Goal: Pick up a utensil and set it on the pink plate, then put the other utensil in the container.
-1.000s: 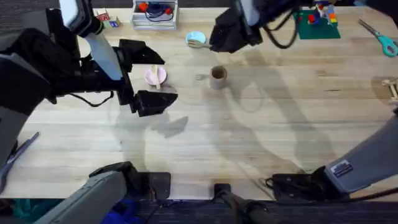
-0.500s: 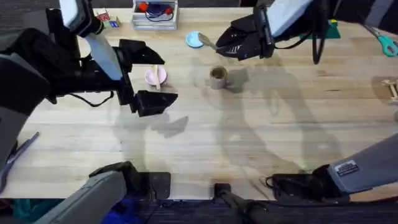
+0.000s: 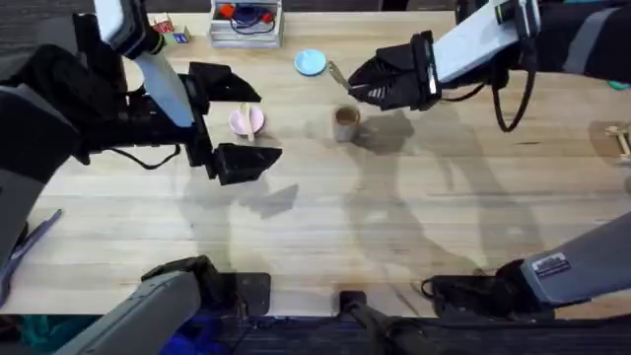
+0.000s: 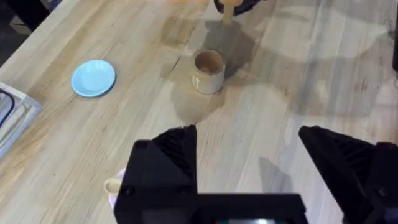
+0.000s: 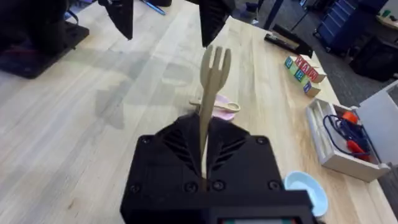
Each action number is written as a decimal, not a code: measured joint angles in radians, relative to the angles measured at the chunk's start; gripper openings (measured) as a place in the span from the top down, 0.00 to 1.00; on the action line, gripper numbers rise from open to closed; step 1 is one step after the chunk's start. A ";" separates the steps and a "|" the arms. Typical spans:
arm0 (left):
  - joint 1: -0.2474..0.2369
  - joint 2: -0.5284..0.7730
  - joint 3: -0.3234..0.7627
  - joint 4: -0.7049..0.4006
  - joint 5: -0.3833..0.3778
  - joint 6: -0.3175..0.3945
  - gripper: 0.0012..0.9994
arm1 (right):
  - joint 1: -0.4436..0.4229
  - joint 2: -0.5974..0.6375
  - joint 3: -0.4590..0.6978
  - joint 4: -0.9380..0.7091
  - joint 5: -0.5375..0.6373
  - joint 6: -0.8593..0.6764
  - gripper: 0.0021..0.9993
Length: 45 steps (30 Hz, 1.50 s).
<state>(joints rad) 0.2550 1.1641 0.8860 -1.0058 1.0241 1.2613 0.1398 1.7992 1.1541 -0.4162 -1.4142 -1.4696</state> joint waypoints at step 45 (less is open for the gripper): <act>0.000 0.000 0.000 0.000 0.000 0.000 0.01 | 0.023 0.300 0.061 0.137 -0.015 0.019 0.96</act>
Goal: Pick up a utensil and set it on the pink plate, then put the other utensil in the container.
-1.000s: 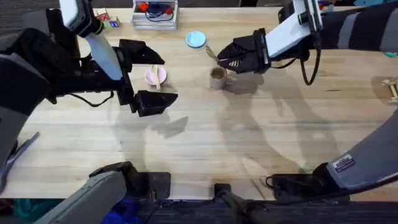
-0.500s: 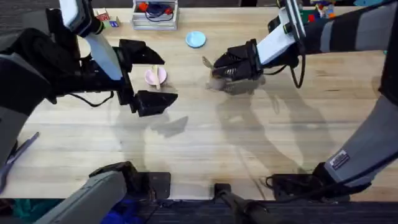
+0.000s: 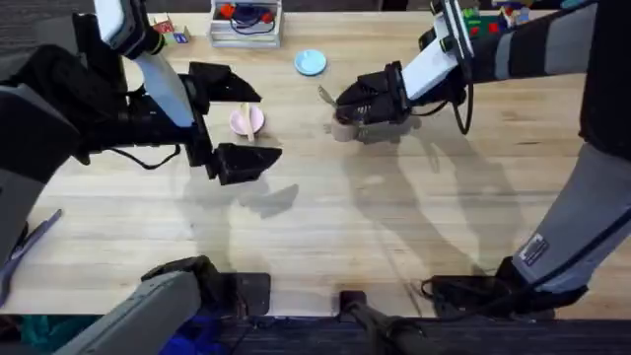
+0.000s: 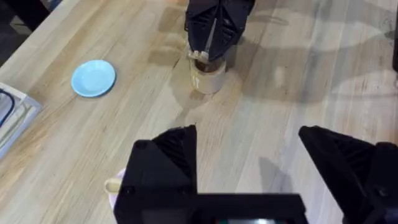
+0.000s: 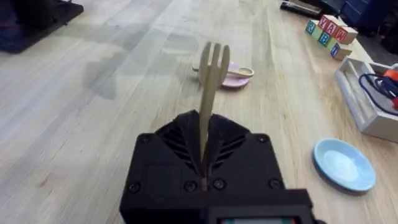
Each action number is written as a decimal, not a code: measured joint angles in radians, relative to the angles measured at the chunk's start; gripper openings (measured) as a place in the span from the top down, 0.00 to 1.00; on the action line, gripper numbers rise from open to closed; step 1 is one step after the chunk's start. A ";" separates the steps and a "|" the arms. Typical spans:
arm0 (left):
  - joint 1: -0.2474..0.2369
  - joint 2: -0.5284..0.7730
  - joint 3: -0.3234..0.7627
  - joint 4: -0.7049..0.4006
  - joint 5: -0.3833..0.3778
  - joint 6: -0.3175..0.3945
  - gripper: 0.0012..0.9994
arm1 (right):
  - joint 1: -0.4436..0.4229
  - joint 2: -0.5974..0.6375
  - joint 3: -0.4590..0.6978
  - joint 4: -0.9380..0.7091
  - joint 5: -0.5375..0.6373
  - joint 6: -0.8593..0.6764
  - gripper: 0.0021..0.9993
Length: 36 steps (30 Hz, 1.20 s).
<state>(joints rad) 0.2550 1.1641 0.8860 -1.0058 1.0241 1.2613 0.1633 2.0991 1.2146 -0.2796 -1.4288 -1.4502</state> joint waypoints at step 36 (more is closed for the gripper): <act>0.000 0.000 0.000 0.000 0.000 0.000 0.01 | -0.023 0.032 0.007 -0.009 0.000 0.004 0.91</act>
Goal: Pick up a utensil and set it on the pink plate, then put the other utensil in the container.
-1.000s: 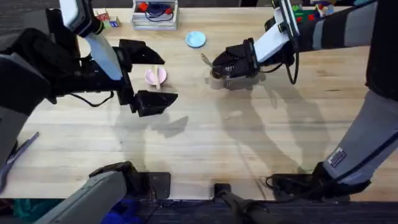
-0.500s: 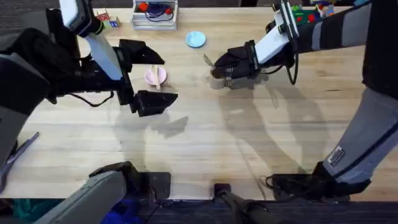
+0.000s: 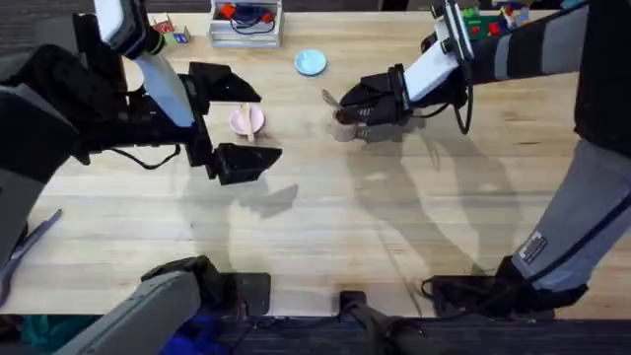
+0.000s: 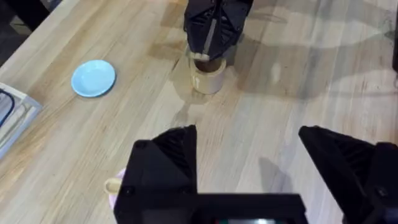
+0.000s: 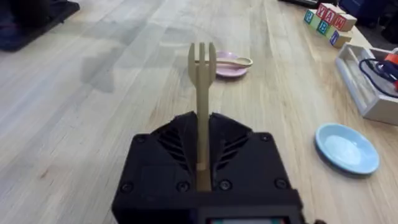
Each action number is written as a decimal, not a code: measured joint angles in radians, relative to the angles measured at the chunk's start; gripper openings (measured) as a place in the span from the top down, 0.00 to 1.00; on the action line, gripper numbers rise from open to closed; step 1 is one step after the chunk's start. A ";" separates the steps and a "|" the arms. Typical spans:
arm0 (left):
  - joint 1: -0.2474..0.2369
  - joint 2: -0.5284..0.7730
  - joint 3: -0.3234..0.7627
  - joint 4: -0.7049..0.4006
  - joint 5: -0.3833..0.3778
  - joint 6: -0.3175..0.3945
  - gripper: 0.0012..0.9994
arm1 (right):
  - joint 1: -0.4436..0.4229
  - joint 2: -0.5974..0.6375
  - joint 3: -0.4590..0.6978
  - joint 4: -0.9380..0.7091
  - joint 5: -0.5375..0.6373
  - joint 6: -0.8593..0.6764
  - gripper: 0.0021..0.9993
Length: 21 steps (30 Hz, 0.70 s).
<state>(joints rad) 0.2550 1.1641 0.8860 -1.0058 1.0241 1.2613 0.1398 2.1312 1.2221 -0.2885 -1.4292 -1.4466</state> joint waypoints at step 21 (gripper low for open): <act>0.000 0.000 0.000 0.000 0.000 0.000 0.01 | 0.000 0.000 0.000 -0.003 -0.001 0.003 0.00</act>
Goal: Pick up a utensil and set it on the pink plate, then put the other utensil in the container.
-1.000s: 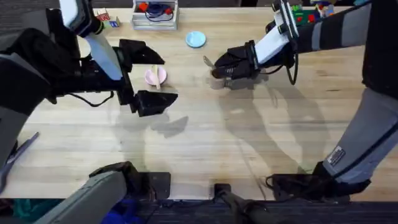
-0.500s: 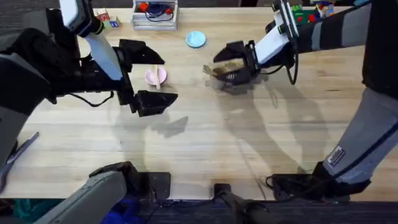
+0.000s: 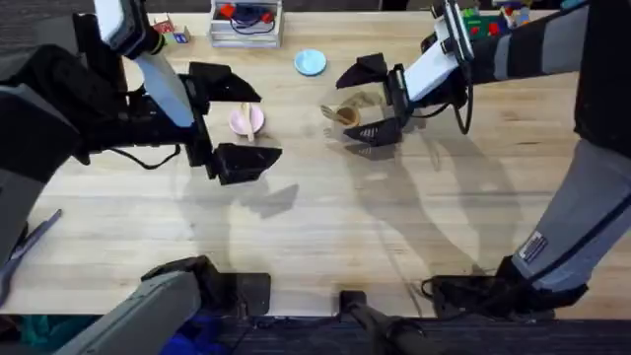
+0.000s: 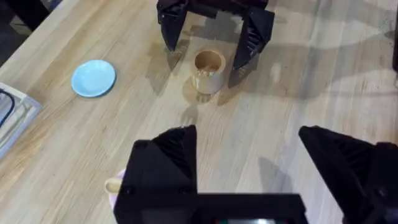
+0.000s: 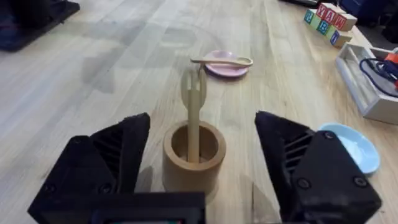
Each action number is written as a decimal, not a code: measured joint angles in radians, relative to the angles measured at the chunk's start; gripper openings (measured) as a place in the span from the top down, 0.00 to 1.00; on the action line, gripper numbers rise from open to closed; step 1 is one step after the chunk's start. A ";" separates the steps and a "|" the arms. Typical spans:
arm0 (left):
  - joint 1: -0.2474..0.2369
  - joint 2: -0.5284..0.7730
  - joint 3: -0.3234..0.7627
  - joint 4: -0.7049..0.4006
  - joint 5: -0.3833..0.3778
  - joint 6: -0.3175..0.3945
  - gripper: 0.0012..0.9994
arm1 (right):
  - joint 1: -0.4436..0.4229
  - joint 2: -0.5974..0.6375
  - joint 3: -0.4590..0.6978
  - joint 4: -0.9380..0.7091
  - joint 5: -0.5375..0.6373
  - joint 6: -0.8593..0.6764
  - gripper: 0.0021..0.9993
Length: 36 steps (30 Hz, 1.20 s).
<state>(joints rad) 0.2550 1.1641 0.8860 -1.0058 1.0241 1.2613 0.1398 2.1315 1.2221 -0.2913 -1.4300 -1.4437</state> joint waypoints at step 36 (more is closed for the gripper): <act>0.000 0.000 0.000 0.000 0.000 0.000 0.01 | 0.001 -0.623 0.051 -0.599 0.719 0.392 0.00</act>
<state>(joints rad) 0.2550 1.1641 0.8860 -1.0058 1.0241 1.2613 0.1408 1.5085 1.2728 -0.8900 -0.7110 -1.0518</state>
